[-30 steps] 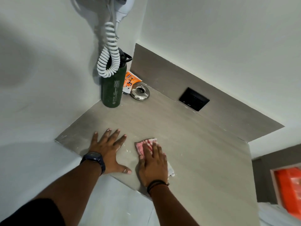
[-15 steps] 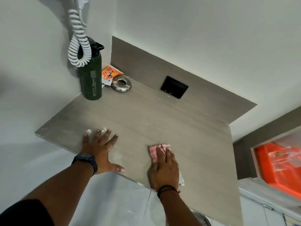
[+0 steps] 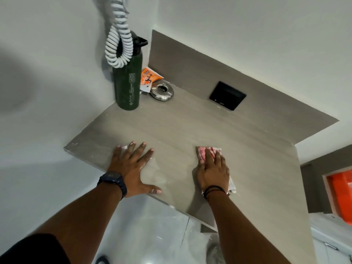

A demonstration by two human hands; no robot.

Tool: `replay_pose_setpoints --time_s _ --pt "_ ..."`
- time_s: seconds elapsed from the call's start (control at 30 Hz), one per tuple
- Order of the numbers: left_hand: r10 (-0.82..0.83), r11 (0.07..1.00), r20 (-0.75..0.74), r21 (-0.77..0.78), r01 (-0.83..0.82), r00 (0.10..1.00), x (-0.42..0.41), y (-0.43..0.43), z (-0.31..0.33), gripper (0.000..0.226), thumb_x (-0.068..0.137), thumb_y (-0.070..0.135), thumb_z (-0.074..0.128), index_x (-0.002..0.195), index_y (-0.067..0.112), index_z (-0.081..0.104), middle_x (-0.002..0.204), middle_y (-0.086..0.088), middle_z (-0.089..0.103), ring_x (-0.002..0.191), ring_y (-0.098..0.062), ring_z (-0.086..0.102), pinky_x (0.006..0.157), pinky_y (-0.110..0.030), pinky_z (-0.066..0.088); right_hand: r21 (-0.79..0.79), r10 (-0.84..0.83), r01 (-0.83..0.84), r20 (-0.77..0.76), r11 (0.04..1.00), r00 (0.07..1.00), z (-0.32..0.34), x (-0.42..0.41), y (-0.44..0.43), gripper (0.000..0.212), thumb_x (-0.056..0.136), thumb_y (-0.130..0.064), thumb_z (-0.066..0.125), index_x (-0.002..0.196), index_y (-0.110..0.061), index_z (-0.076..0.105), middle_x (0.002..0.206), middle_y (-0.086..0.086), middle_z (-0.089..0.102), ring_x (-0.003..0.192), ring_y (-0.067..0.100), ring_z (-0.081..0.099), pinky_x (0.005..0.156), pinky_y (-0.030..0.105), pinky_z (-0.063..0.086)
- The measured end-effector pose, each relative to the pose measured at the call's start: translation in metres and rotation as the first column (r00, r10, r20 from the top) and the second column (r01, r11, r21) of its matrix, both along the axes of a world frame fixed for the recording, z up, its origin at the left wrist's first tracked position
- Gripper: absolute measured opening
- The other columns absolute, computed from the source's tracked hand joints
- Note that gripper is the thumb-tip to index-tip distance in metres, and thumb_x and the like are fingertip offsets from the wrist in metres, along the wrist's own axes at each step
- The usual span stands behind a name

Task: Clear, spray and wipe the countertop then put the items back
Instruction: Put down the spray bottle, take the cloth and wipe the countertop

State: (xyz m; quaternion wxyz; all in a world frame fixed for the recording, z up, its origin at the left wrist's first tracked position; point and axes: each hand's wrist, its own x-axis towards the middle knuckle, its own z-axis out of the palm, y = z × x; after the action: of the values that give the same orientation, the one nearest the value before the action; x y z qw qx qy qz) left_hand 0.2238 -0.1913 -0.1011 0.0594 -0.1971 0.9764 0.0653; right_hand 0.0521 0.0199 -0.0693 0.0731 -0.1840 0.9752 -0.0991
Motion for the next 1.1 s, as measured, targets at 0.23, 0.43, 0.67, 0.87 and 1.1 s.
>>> replay_pose_setpoints --time_s 0.23,0.43,0.67,0.87,1.1 --pt "0.25 0.966 0.03 0.061 -0.251 0.968 0.034 -0.049 0.006 0.138 0.036 0.108 0.008 0.149 0.034 -0.016 0.162 0.002 -0.012 0.147 -0.029 -0.009 0.115 -0.061 0.0 -0.033 0.236 -0.236 -0.004 0.971 0.972 0.0 0.038 -0.101 0.053 0.098 -0.04 0.031 0.149 -0.034 0.024 0.161 0.006 0.014 0.147 0.025 0.008 0.119 0.045 0.01" --pt "0.32 0.947 0.023 0.024 -0.32 0.947 0.056 -0.082 0.012 0.142 0.039 0.107 0.019 0.153 0.024 -0.006 0.162 -0.006 0.0 0.146 -0.034 0.003 0.118 -0.054 0.011 -0.093 0.459 -0.456 0.025 0.885 0.888 0.003 0.1 -0.162 0.056 0.093 -0.04 0.032 0.148 -0.035 0.026 0.161 0.006 0.016 0.148 0.026 0.008 0.119 0.044 0.006" --pt "0.249 0.965 0.073 0.068 -0.253 0.966 0.039 -0.097 0.02 0.138 0.046 0.1 0.034 0.152 0.024 -0.012 0.162 -0.003 -0.011 0.147 -0.029 -0.008 0.12 -0.047 0.002 -0.083 0.506 -0.504 0.003 0.86 0.863 0.0 0.098 -0.171 0.055 0.094 -0.042 0.027 0.149 -0.037 0.024 0.161 0.002 0.018 0.148 0.023 0.009 0.12 0.041 0.008" --pt "0.24 0.966 0.096 0.072 -0.247 0.966 0.033 -0.099 0.016 0.145 0.038 0.105 0.026 0.15 0.024 -0.018 0.161 -0.002 -0.018 0.146 -0.028 -0.016 0.12 -0.048 -0.004 -0.078 0.507 -0.506 -0.011 0.859 0.862 -0.004 0.047 -0.199 0.054 0.095 -0.041 0.031 0.149 -0.036 0.024 0.161 0.002 0.017 0.147 0.022 0.01 0.119 0.041 0.009" --pt "0.221 0.972 0.097 0.061 -0.227 0.97 0.035 -0.1 0.016 0.145 0.038 0.105 0.024 0.149 0.025 -0.022 0.16 -0.002 -0.021 0.146 -0.028 -0.02 0.119 -0.048 -0.008 -0.051 0.551 -0.554 -0.064 0.831 0.832 -0.005 -0.005 -0.234 0.055 0.095 -0.04 0.036 0.149 -0.035 0.026 0.16 0.003 0.021 0.146 0.025 0.017 0.117 0.042 0.014"
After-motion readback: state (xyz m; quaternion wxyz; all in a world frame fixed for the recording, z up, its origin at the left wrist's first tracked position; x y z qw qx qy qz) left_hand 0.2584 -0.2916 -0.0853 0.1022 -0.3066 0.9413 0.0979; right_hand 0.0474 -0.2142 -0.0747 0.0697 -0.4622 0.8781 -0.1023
